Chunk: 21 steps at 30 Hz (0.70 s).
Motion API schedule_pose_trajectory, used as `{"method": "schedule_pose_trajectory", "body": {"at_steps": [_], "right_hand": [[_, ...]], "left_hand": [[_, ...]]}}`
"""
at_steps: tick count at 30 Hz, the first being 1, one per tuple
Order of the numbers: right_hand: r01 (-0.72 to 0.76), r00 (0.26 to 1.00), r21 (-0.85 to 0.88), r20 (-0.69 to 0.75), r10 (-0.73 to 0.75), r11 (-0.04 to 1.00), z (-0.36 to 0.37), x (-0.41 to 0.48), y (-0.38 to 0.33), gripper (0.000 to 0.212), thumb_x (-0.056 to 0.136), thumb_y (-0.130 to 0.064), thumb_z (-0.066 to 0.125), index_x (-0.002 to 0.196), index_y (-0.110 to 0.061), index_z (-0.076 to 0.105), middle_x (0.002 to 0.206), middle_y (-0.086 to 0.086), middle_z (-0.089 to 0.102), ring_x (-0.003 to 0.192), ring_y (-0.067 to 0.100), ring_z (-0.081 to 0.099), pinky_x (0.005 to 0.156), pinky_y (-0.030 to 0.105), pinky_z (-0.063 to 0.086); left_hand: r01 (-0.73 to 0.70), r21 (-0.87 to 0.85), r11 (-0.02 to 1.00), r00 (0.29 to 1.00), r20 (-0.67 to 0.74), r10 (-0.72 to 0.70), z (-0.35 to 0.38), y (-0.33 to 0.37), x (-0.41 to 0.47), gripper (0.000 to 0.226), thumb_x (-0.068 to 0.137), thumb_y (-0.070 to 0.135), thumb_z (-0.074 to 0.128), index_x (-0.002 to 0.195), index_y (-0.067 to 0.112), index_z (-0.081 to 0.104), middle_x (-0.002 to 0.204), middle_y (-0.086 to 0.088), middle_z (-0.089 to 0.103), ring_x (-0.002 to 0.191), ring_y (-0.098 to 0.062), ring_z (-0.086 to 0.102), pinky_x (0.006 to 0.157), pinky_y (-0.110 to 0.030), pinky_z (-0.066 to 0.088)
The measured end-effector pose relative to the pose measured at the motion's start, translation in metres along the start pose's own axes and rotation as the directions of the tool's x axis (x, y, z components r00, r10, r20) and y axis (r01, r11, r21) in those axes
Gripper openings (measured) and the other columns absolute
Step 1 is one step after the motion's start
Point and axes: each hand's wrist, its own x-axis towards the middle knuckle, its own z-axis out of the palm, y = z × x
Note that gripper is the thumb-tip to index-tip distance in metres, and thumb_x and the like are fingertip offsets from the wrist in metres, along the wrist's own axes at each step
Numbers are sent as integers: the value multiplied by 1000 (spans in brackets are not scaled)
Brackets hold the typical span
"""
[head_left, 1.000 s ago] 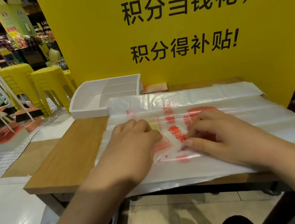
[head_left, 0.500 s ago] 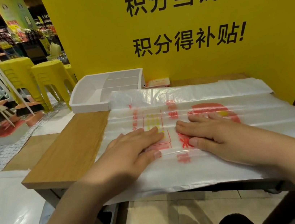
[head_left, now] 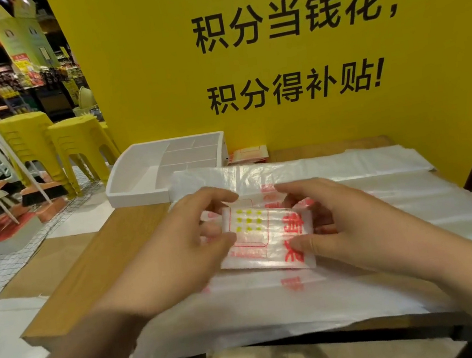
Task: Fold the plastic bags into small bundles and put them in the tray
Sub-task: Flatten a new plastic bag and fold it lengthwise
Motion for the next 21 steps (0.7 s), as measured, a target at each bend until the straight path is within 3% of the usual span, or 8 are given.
{"method": "schedule_pose_trajectory", "body": {"at_steps": [3, 5, 7, 10, 11, 13, 16, 21], "right_hand": [[-90, 990, 296, -75, 117, 951, -11, 8, -8, 67, 79, -28, 81, 136, -43, 48, 113, -27, 62, 90, 7, 71, 84, 39, 59], [-140, 986, 362, -34, 163, 921, -27, 18, -14, 54, 79, -38, 78, 129, -41, 55, 113, -23, 69, 96, 8, 72, 86, 42, 58], [-178, 983, 389, 18, 185, 904, -44, 36, -16, 40, 84, -39, 73, 122, -30, 62, 107, -11, 75, 97, 11, 72, 89, 43, 56], [-251, 958, 439, -15, 286, 863, -61, 81, -8, 26, 90, -24, 71, 115, -15, 66, 96, -1, 78, 87, 14, 74, 71, 29, 61], [-286, 943, 433, -28, 330, 855, -64, 99, -1, 26, 91, -23, 71, 114, -13, 66, 96, 1, 78, 86, 14, 74, 65, 25, 60], [-362, 910, 416, -38, 414, 834, -64, 136, 18, 28, 91, -23, 73, 112, -8, 65, 101, 7, 76, 84, 17, 73, 60, 24, 57], [-453, 868, 341, -43, 495, 824, -51, 183, 47, 28, 90, -24, 74, 109, -8, 61, 104, 13, 73, 81, 20, 68, 62, 29, 58], [-543, 819, 148, -123, 560, 827, -23, 226, 75, 40, 82, -34, 81, 105, -8, 61, 100, 15, 70, 88, 26, 68, 81, 41, 59]], "left_hand": [[21, -152, 988, 1000, -7, -22, -14, 16, 20, 34, 92, 15, 69, 106, 45, 65, 106, 9, 70, 86, -13, 73, 82, -31, 59], [35, -303, 952, 999, 7, -35, -21, 24, 39, 32, 92, 7, 67, 110, 34, 68, 112, 6, 71, 91, -16, 74, 82, -34, 61], [39, -332, 942, 999, -22, -49, -25, 29, 63, 31, 91, 5, 67, 114, 26, 67, 116, 1, 69, 94, -17, 73, 80, -31, 61], [43, -310, 950, 993, -88, -74, -23, 26, 109, 26, 92, 8, 68, 115, 20, 66, 118, -3, 67, 94, -22, 71, 76, -32, 62], [25, -252, 967, 989, -132, -59, -20, 21, 126, 23, 93, 11, 68, 114, 21, 65, 119, -2, 66, 90, -20, 72, 73, -31, 62], [-60, 95, 994, 977, -197, 78, -16, 7, 160, 21, 96, 17, 63, 115, 26, 65, 125, 2, 60, 97, -12, 68, 75, -27, 55], [-139, 589, 796, 979, -37, 199, -7, -16, 201, 33, 99, 14, 49, 122, 30, 66, 132, -2, 57, 126, -21, 50, 104, -38, 42], [-132, 793, 595, 987, 159, 7, 9, -37, 234, 37, 103, 22, 38, 129, 32, 62, 135, 2, 57, 141, -19, 35, 122, -55, 1]]}}
